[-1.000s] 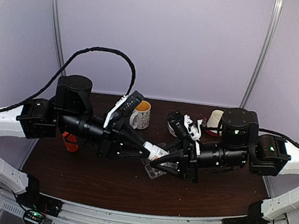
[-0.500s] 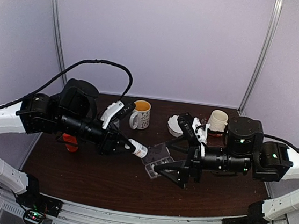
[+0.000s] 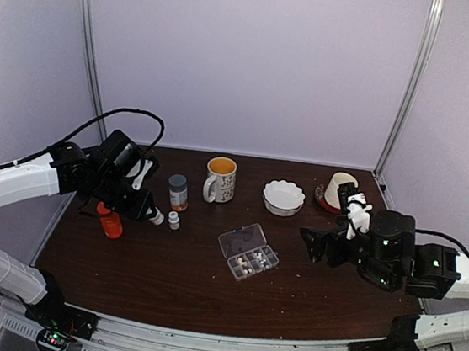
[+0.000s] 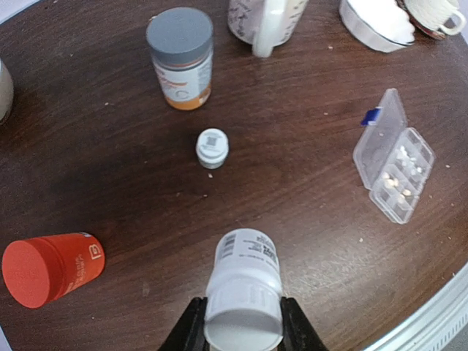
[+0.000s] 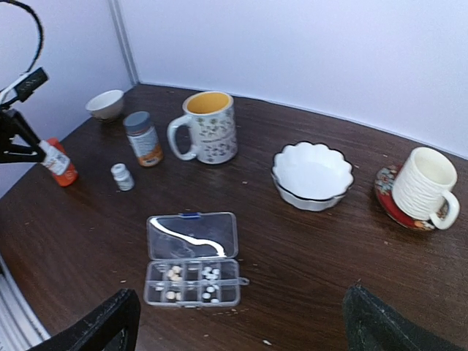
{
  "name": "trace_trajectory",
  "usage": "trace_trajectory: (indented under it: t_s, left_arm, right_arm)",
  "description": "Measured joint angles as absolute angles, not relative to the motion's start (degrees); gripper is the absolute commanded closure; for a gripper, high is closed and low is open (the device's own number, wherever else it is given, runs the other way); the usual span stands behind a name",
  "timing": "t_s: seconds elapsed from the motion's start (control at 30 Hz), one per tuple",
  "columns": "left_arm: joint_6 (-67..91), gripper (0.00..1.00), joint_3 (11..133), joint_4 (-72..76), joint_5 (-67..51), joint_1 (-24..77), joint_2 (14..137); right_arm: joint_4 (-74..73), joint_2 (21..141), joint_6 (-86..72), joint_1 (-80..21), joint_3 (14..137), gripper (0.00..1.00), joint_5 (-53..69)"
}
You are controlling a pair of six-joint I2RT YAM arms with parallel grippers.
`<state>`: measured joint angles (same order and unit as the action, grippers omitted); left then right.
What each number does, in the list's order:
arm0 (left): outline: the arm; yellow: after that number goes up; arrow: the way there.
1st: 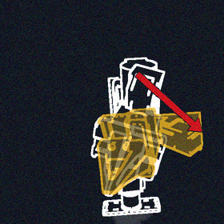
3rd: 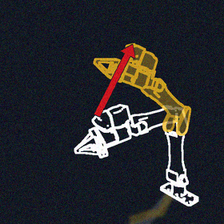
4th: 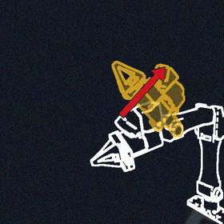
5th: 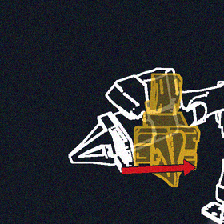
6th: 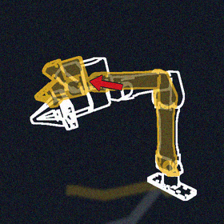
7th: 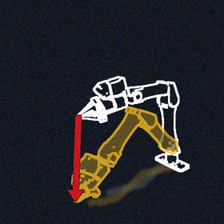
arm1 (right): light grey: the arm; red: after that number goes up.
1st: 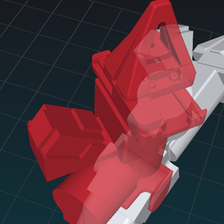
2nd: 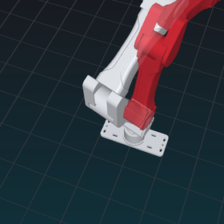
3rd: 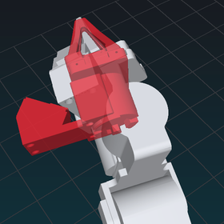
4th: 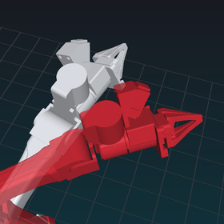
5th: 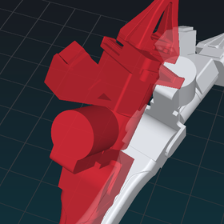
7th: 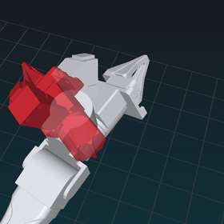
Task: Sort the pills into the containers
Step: Place the pill bottle at the center of the board.
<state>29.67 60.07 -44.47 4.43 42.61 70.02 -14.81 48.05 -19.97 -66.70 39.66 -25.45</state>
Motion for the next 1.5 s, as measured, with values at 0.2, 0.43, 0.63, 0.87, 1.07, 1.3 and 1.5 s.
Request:
trace_trajectory:
  t_s: [0.2,0.43,0.63,0.87,1.07,1.3,1.5]
  left_arm:
    - [27.6,1.00,60.1,-44.6,5.1,35.8,76.4]
    - [24.3,1.00,62.3,-45.2,5.2,29.4,85.2]
    - [22.1,1.00,65.2,-45.5,7.4,26.8,91.0]
    - [21.2,0.94,66.3,-45.6,9.0,25.5,96.9]
    - [20.8,0.52,67.4,-45.2,8.4,25.5,99.1]
    - [20.9,0.47,67.5,-45.3,6.9,25.5,98.1]
    - [21.0,0.49,69.8,-47.9,7.1,27.5,95.3]
  right_arm:
    - [-11.4,46.7,-18.7,-60.8,30.8,0.00,-30.4]
    - [-0.8,46.8,-15.1,-58.7,19.5,0.00,-33.8]
    - [5.7,45.3,-13.8,-57.4,17.8,0.00,-34.5]
    - [9.0,39.6,-13.1,-57.2,14.6,0.00,-34.7]
    - [9.8,38.6,-12.4,-57.1,14.1,0.00,-34.8]
    - [10.1,39.3,-12.2,-57.1,14.1,0.00,-34.9]
    - [10.1,40.2,-12.2,-57.1,14.1,0.00,-34.9]
